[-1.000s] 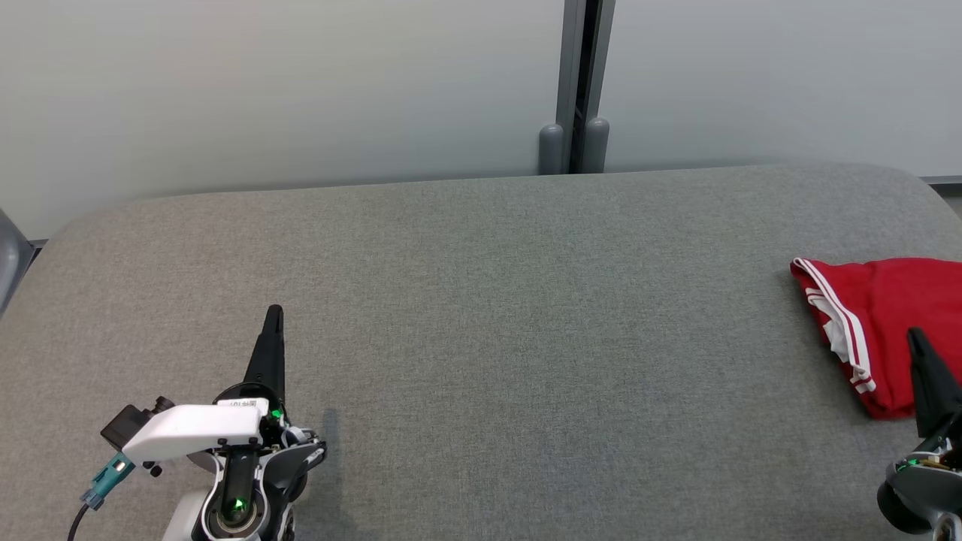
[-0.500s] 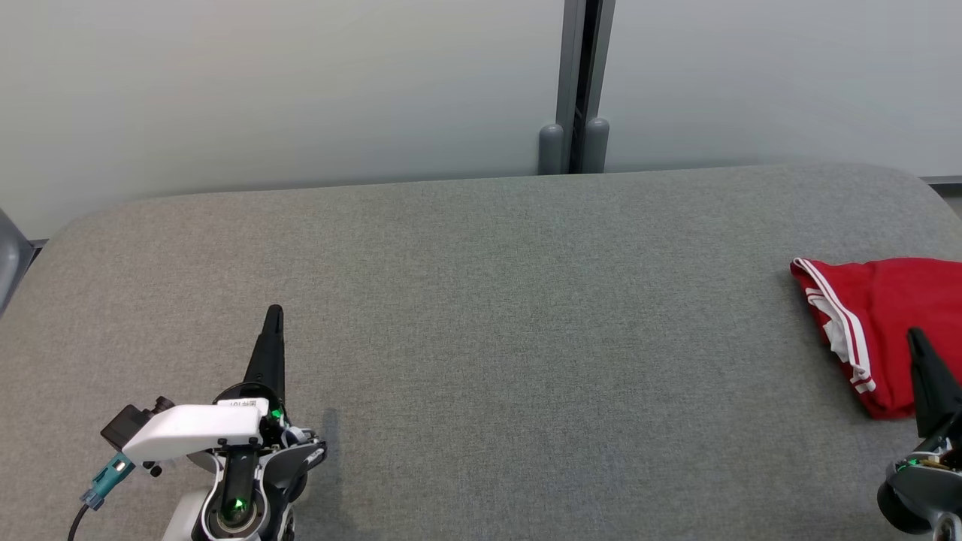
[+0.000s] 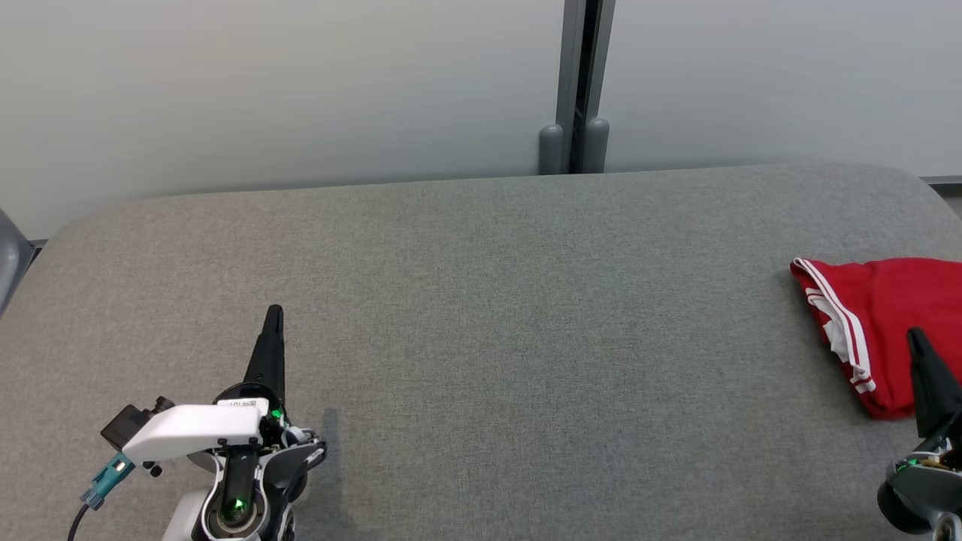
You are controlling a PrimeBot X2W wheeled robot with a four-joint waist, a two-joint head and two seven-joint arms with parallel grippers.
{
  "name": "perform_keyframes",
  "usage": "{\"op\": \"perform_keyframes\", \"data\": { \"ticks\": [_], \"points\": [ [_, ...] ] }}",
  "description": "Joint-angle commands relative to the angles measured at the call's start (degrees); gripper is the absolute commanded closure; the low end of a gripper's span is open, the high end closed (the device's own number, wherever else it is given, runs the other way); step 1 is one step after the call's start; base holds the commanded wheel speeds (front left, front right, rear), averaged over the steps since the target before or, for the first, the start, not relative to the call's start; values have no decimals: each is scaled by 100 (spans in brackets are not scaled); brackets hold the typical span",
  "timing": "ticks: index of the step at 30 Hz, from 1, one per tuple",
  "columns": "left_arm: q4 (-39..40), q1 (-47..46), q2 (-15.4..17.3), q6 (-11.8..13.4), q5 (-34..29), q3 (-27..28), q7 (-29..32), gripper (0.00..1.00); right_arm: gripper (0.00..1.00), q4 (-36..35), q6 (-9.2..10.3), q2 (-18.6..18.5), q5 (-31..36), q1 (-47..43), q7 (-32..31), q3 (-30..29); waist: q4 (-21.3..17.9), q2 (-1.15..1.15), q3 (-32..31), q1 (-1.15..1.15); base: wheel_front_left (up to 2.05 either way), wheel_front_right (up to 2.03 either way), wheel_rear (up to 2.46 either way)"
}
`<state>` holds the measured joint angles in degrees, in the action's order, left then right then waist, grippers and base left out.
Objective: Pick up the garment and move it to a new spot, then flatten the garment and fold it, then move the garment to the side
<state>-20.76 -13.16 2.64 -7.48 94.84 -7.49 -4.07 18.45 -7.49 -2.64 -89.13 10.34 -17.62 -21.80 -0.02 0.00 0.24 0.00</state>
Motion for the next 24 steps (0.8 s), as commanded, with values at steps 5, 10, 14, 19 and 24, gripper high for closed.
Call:
{"op": "perform_keyframes", "data": {
  "ticks": [5,10,14,19,24],
  "points": [
    [7,-81,20,-29,5,20,13,100,100,1,0,-46,-7,52,-6,-10,0,0,0,0,0,0,0],
    [7,-81,20,-29,5,20,13,100,100,1,0,-46,-7,52,-6,-10,0,0,0,0,0,0,0],
    [7,-81,20,-29,5,20,13,100,100,1,0,-46,-7,52,-6,-11,0,0,0,0,0,0,0],
    [7,-81,20,-29,5,20,13,100,100,1,0,-46,-7,52,-6,-10,0,0,0,0,0,0,0],
    [8,-81,20,-29,5,20,13,100,100,1,0,-47,-7,52,-6,-10,0,0,0,0,0,0,0]
  ]
}}
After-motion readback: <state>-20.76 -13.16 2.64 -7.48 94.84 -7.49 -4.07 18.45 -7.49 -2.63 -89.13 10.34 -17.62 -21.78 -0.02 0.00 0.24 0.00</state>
